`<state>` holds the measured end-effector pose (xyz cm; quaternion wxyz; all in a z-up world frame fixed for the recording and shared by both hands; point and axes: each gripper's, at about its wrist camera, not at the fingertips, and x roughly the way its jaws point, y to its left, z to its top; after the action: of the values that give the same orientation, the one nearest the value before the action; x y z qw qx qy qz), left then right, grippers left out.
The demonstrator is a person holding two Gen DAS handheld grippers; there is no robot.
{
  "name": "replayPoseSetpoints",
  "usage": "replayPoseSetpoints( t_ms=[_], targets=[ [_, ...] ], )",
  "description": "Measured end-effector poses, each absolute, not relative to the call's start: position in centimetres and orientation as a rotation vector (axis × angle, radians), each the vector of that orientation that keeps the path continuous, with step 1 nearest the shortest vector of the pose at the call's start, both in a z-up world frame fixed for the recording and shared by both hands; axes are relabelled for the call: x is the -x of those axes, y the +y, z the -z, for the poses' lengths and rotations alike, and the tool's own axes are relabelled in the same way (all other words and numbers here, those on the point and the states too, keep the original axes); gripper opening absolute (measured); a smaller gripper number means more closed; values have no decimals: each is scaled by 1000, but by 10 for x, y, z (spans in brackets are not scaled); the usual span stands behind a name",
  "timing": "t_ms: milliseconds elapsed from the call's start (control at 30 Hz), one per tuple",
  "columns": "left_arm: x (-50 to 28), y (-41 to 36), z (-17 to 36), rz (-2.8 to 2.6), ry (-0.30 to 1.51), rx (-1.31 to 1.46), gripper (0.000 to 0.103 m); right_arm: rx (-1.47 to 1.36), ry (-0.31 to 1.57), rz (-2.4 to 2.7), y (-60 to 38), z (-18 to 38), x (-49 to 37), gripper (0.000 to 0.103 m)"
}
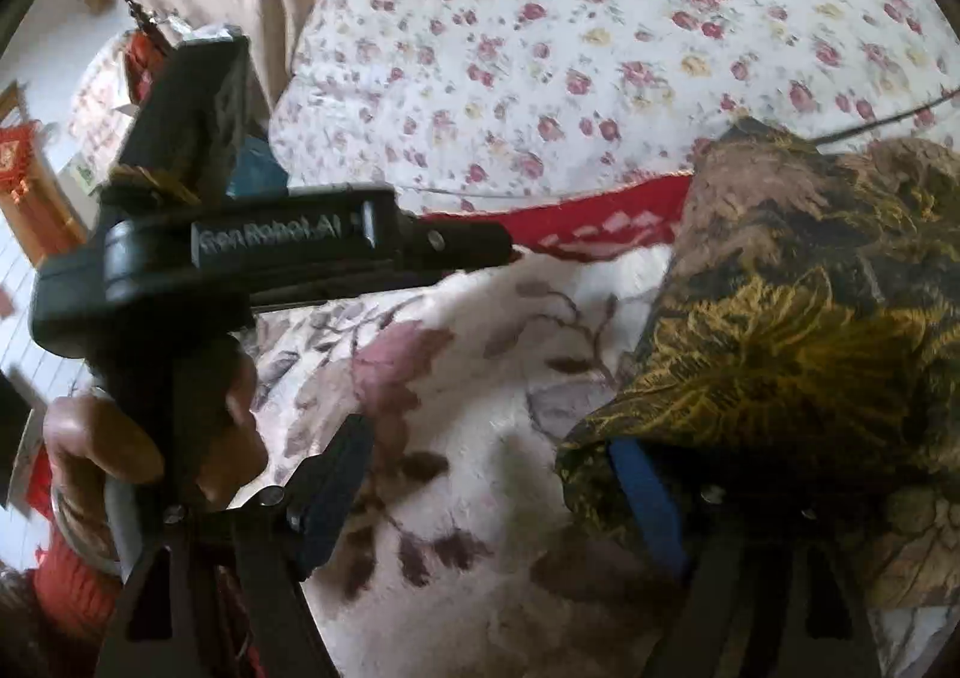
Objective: Fold small clothes
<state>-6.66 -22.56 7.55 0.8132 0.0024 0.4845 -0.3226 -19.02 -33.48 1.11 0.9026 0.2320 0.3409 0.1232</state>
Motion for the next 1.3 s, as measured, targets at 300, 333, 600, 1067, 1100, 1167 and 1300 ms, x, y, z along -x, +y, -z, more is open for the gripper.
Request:
replayPoseSetpoints(
  t_ms=[300,333,600,1067,1100,1167,1300],
  targets=[
    [78,-237,-76,719,1028,-39,56,-425,682,-184,-397,-75,274,79],
    [79,-239,-76,724,1029,-41,56,-435,660,-124,-412,-80,283,80],
    [91,-255,-68,795,1074,-25,56,-636,821,195,-520,-26,265,36],
    [74,-300,-51,921,1214,191,79,-563,713,158,-539,-47,279,103],
    [70,-310,-44,915,1240,186,79,-577,672,123,-542,-44,266,101],
    [64,-324,-32,913,1288,181,79,-591,711,105,-548,-34,242,101],
    [57,-337,-20,915,1307,202,91,-628,839,82,-557,6,200,91]
  ],
)
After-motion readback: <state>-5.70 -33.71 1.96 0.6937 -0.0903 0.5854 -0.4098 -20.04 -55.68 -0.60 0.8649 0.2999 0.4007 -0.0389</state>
